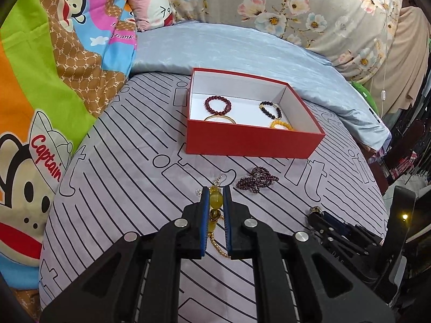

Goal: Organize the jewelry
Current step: 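Lift the yellow bracelet with left tool while right tool lifts the silver watch, then carry the bracelet and the watch over the red box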

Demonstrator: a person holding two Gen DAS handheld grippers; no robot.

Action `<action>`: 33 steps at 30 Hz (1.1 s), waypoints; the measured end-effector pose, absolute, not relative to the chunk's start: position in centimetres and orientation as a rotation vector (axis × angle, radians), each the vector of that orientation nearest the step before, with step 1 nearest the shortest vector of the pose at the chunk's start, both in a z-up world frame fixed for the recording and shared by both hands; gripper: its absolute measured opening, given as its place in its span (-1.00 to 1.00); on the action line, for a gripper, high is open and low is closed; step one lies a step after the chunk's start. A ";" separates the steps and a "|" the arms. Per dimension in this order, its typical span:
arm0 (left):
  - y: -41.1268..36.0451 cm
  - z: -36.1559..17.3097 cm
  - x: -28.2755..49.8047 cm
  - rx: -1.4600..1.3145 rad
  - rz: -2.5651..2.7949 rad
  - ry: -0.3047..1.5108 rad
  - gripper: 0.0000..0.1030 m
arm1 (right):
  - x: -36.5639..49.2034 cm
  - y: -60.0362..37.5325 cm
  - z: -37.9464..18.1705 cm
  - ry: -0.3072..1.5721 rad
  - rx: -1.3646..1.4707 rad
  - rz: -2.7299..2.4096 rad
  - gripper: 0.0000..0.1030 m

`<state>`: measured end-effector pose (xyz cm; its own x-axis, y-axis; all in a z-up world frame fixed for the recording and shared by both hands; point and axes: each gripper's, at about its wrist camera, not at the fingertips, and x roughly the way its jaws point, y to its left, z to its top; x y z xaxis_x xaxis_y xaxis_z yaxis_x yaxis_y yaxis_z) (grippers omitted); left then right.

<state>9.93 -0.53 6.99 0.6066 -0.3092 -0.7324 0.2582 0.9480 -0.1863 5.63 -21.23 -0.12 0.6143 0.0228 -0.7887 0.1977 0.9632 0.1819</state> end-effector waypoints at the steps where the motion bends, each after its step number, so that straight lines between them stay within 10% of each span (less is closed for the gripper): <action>1: -0.5 6.9 10.0 -0.066 -0.329 0.862 -0.83 | 5.6 -21.3 -0.1 0.904 0.266 -0.099 -0.79; 22: -3.8 14.3 17.4 -0.025 -0.404 0.721 -0.83 | 13.2 -21.5 12.4 0.686 0.256 0.057 -0.84; 33: -7.5 12.0 25.5 -0.026 -0.443 0.772 -0.83 | 21.7 -22.2 9.4 0.754 0.248 0.060 -0.84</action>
<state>25.51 -7.47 11.96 0.6293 -0.3961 -0.6686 0.3772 0.9079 -0.1828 21.72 -22.22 9.37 0.7290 0.1429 -0.6695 0.0344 0.9691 0.2443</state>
